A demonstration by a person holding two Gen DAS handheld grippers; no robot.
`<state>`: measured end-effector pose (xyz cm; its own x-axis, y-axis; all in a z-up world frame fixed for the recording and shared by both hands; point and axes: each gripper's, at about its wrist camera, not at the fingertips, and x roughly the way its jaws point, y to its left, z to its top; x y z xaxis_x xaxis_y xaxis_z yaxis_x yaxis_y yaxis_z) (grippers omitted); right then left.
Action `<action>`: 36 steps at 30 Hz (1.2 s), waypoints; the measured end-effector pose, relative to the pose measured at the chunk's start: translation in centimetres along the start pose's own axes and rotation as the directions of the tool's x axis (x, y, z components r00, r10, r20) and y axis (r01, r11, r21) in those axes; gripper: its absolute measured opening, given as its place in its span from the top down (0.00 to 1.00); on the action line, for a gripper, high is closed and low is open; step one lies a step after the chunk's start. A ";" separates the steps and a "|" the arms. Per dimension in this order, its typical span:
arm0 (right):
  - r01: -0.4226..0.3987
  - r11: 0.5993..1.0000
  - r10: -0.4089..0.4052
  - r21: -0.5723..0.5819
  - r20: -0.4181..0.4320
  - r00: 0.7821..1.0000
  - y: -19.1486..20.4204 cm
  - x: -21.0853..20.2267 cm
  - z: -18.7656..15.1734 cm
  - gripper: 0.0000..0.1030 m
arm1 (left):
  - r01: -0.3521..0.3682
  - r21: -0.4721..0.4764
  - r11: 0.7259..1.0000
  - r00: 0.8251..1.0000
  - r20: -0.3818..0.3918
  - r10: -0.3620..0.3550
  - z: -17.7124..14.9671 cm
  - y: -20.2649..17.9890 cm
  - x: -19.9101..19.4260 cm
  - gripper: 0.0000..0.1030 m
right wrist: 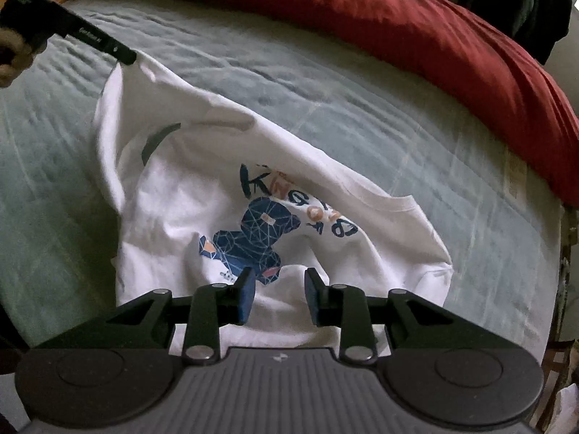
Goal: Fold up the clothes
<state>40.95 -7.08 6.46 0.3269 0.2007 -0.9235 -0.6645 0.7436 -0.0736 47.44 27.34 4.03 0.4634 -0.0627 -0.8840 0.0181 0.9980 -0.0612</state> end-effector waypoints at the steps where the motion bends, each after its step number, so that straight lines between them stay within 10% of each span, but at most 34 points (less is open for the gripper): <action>1: 0.003 1.000 -0.003 -0.002 0.000 1.000 0.1 -0.1 0.0 0.67 | -0.011 -0.005 1.000 1.000 0.006 0.011 0.2 0.4 0.1 1.00; 14: 0.023 0.999 -0.022 0.035 -0.037 0.999 -0.8 1.3 -0.1 0.62 | -0.044 -0.049 0.998 0.991 -0.130 0.038 -1.8 4.3 3.1 0.90; 21: -0.031 0.997 0.030 0.076 0.012 0.999 -3.6 3.3 3.0 0.65 | -0.002 -0.007 1.000 0.998 -0.057 0.002 0.4 3.3 -0.9 0.88; 23: -0.056 0.996 0.053 0.066 0.042 0.998 -4.2 4.4 4.7 0.80 | 0.049 0.016 0.999 0.999 -0.024 -0.049 2.1 2.2 -1.3 0.88; 29: -0.154 0.985 0.145 0.071 0.121 0.982 -3.7 9.9 10.4 0.83 | 0.185 0.103 0.977 0.982 0.007 -0.187 6.0 -2.1 3.1 0.88; 36: -0.248 0.964 0.239 0.093 0.100 0.966 -1.5 15.0 9.9 0.86 | 0.299 0.140 0.944 0.947 -0.168 -0.275 2.6 -6.4 10.6 0.89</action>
<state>53.54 1.11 -3.53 0.2244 0.4352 -0.8719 -0.6594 0.7266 0.1929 54.56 20.33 -3.69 0.2848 -0.3362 -0.8977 0.2799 0.9248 -0.2575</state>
